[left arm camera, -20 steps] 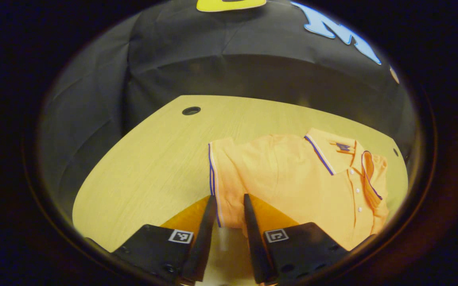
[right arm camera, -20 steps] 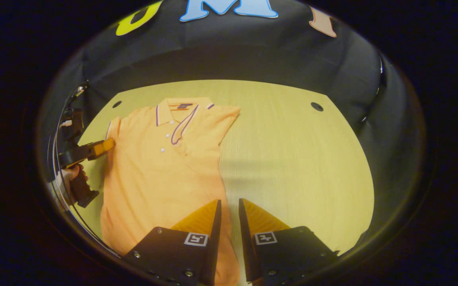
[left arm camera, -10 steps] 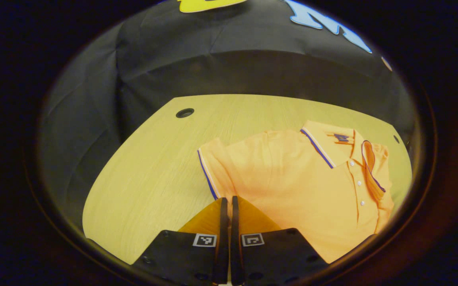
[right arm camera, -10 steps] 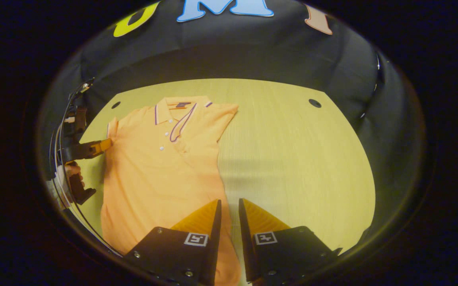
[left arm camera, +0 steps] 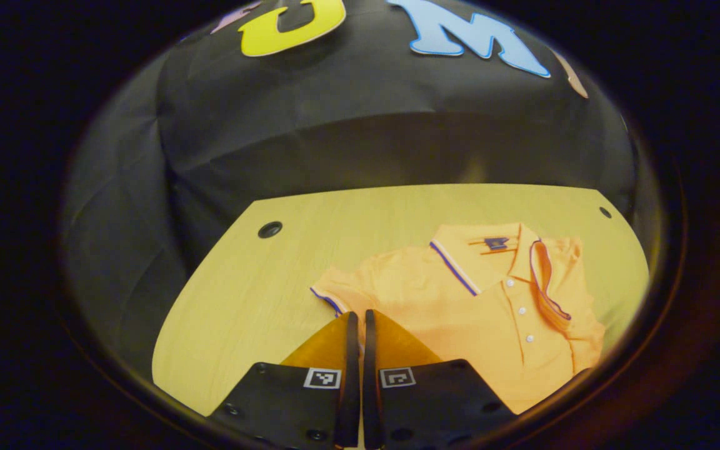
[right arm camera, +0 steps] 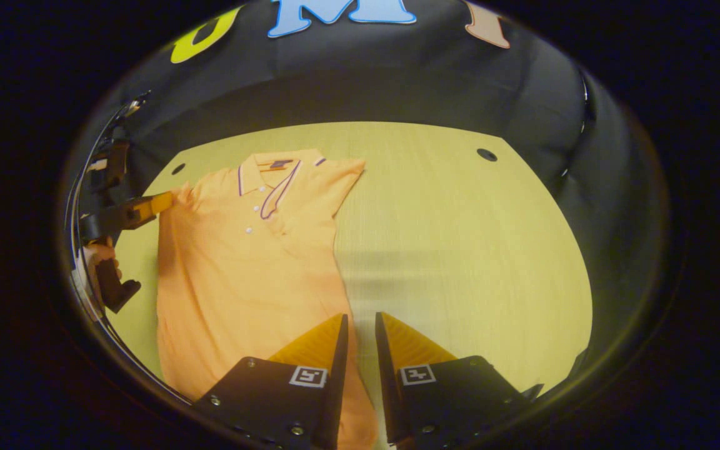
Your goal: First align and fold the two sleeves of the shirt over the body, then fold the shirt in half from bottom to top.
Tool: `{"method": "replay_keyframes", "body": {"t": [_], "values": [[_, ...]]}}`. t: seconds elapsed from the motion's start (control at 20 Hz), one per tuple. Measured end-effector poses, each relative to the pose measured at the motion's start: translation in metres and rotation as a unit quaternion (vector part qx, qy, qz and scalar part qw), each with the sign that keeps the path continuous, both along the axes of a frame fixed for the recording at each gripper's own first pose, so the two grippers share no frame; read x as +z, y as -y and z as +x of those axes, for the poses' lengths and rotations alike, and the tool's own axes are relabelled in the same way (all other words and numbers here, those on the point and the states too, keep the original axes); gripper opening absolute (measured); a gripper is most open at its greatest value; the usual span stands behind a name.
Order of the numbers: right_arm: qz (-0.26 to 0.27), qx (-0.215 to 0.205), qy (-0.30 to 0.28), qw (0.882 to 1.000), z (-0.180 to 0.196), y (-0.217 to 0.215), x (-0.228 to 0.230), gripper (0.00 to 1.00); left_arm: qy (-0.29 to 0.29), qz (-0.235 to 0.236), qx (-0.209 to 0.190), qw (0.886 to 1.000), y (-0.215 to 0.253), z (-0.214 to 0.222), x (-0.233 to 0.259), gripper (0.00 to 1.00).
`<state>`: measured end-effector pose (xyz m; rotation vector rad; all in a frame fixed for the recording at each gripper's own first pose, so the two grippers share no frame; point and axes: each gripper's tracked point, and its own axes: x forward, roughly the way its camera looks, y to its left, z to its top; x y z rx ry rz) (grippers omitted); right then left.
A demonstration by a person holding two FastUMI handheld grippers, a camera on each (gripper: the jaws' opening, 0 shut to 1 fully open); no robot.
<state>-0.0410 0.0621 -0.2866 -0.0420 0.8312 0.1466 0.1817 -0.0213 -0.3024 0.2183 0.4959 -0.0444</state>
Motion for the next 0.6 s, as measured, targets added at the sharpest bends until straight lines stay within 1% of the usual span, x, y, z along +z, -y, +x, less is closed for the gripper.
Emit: {"method": "replay_keyframes", "body": {"t": [0.2, 0.45, 0.6], "values": [[0.006, -0.016, 0.003, 1.0, -0.004, 0.009, -0.001, 0.28, 0.01, -0.009, -0.067, 0.998, 0.076, -0.009, 0.016, 0.09], [0.012, -0.047, 0.004, 0.999, -0.017, 0.035, -0.003, 0.28, -0.01, 0.005, -0.139, 0.99, 0.149, -0.035, -0.002, 0.09], [0.017, -0.068, 0.001, 0.998, -0.028, 0.049, -0.007, 0.28, -0.028, 0.025, -0.163, 0.986, 0.175, -0.046, -0.024, 0.09]]}}
